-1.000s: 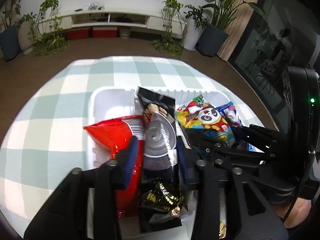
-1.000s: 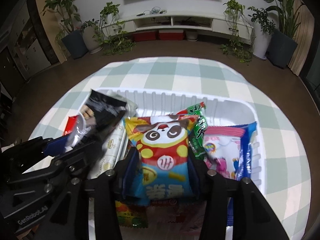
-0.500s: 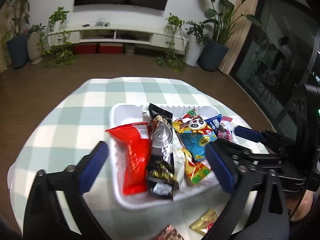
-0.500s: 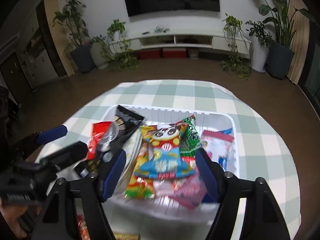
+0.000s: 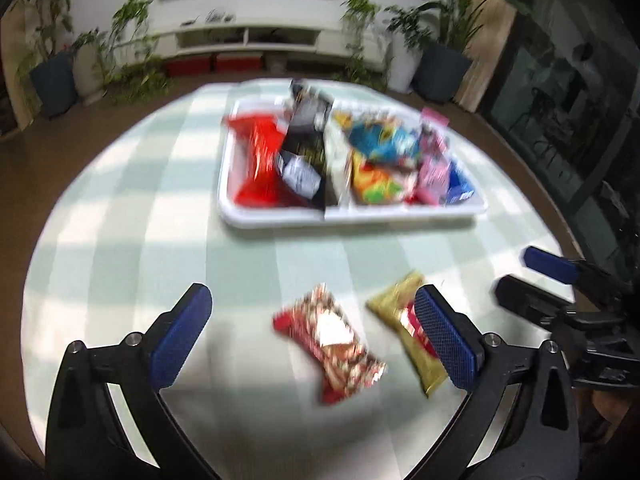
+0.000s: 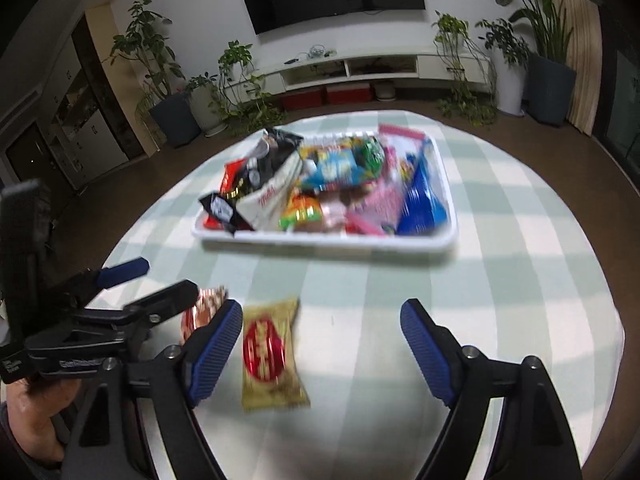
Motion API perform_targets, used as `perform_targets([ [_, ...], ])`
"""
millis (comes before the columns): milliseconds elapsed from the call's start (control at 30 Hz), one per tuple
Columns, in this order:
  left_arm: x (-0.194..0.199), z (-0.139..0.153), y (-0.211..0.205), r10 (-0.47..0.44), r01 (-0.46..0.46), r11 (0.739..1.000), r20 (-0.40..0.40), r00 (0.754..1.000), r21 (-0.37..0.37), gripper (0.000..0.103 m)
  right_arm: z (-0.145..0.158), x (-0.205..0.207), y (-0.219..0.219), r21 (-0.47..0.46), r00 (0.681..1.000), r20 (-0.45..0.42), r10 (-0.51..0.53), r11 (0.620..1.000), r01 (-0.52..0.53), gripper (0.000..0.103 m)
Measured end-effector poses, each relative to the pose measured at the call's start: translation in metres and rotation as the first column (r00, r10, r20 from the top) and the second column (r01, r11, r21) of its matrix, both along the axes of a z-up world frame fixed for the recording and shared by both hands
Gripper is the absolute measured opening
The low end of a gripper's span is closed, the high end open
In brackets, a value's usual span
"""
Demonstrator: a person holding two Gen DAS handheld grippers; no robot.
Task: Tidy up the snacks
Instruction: 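Open both tools and move them back toward the remaining packets, then grasp the red-white cake packet with the left tool while the right tool grasps the gold-red packet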
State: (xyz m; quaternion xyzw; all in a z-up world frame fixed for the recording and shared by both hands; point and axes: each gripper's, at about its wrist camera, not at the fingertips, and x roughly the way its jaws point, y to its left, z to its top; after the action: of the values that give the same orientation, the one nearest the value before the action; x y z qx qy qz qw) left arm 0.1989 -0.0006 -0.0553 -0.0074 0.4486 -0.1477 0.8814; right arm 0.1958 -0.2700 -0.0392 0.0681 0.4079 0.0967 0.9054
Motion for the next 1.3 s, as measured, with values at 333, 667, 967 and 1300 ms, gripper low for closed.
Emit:
perform_targets([
  [333,-0.003,-0.017,-0.016,0.046,-0.043,0.992,-0.022,0.999,0.117,0.086,-0.015,-0.037,-0.010,0.024,0.999,-0.004,-0.042,0.999,0.042,0.083],
  [667,0.012,-0.036,-0.025,0.032,-0.017,0.987,-0.086,0.996,0.161,0.062,-0.023,-0.041,-0.012,0.028,0.999,-0.001,-0.033,0.999,0.033,0.083],
  [967,0.010,-0.037,-0.028,-0.051,0.061,0.985,-0.065,0.997,0.163,0.043,-0.031,-0.041,-0.006,0.002,1.000,-0.015,-0.016,1.000,0.016,0.083],
  [1300,-0.008,-0.036,-0.015,-0.116,0.123,0.985,-0.067,0.991,0.124,0.038,-0.034,-0.038,0.013,-0.031,0.999,-0.019,0.026,0.999,-0.027,0.081],
])
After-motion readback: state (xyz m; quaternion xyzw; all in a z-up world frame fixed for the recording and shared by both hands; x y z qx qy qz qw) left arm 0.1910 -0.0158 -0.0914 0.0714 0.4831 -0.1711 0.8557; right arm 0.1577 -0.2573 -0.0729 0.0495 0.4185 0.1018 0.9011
